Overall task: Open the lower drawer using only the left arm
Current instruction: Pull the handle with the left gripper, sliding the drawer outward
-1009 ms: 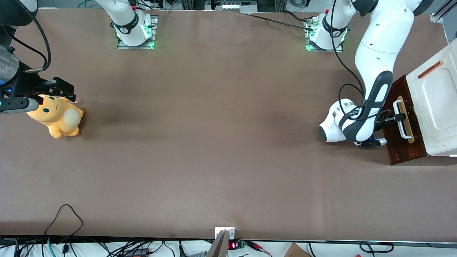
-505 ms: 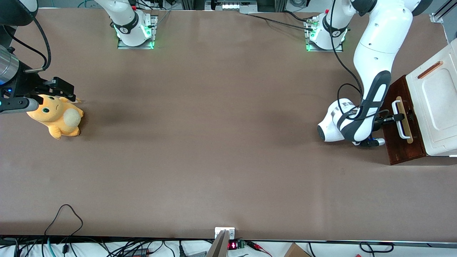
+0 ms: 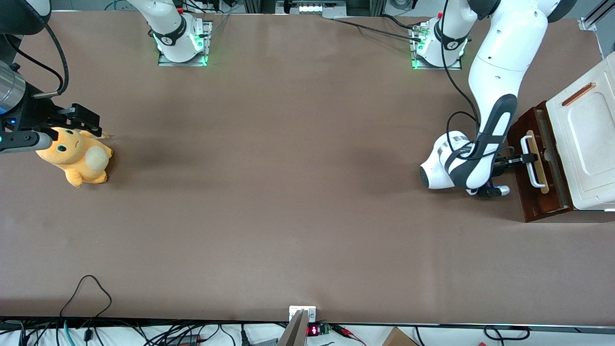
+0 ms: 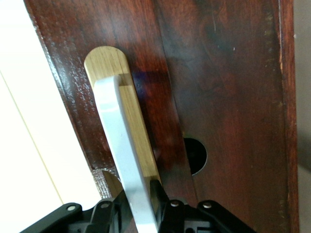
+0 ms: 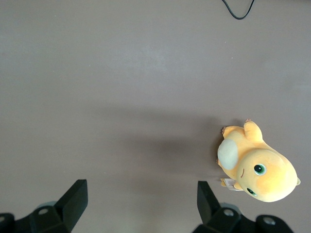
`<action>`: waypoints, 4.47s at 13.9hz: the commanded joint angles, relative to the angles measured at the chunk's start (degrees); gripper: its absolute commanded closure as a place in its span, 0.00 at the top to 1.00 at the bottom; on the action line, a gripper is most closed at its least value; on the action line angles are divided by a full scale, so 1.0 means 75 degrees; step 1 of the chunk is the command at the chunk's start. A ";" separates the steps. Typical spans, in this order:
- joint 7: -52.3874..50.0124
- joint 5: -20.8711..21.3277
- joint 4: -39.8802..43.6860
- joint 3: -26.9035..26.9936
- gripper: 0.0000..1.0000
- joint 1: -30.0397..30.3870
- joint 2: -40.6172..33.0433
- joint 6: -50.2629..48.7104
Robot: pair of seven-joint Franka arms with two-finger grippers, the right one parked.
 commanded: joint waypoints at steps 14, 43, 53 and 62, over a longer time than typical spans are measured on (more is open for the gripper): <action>-0.0146 -0.0470 0.0070 0.0000 0.19 -0.0669 0.0024 -0.0147; -0.0368 -0.0915 0.0094 0.0000 0.19 -0.1161 0.0141 -0.0416; -0.0368 -0.1114 0.0281 0.0000 0.19 -0.1267 0.0176 -0.0592; -0.0368 -0.1255 0.0352 0.0000 0.19 -0.1408 0.0188 -0.0674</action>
